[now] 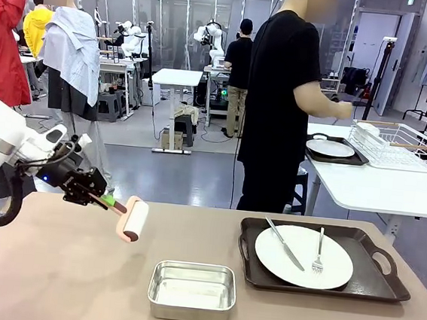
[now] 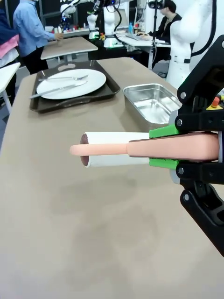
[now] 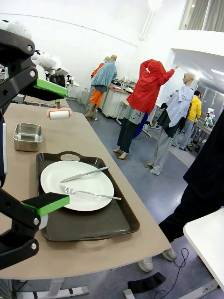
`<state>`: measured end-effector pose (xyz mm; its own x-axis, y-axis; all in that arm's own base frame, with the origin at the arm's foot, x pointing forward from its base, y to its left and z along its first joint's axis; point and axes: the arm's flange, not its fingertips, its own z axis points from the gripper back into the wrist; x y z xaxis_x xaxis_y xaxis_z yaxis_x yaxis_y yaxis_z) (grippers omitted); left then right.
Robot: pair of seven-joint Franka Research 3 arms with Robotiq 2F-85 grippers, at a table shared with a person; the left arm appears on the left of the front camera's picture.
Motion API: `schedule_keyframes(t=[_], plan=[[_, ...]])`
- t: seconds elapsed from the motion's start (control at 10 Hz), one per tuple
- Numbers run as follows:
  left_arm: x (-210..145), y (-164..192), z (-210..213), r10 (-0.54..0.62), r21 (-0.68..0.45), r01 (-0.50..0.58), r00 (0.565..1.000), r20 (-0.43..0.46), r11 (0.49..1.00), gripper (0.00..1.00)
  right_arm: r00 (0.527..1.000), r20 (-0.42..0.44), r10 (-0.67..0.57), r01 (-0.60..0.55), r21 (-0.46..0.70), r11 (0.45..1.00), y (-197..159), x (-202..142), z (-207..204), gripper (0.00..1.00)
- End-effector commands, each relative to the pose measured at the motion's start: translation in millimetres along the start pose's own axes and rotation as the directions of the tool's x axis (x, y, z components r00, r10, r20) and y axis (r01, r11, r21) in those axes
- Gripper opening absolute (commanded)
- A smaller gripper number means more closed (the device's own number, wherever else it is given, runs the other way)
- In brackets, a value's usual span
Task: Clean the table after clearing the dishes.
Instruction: When the left (or right) Handle tray is removed, use the left hand (or right hand) to clean the left (or right) side of the table with the Lint Roller.
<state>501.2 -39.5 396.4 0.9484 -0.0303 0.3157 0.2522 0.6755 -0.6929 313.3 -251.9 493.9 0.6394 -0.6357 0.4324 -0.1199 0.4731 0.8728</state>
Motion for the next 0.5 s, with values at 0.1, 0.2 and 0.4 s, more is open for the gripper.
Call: schedule_keyframes(t=[0.1, 0.2, 0.4], plan=[[9.0, 23.9, -14.1, 0.061, -0.032, -0.062, 0.998, -0.023, 0.998, 0.20, 1.000, 0.003, 0.010, -0.010, 0.014, 1.000, 2.3, -0.4, 1.6, 1.00], [9.5, 32.3, -15.9, 0.080, -0.052, -0.081, 0.997, -0.022, 0.995, 0.20, 1.000, 0.003, 0.010, -0.010, 0.014, 1.000, 2.3, -0.4, 1.6, 1.00], [9.3, 48.5, -19.9, 0.132, -0.082, -0.136, 0.990, -0.049, 0.987, 0.20, 1.000, 0.003, 0.010, -0.010, 0.014, 1.000, 2.3, -0.4, 1.6, 1.00]])
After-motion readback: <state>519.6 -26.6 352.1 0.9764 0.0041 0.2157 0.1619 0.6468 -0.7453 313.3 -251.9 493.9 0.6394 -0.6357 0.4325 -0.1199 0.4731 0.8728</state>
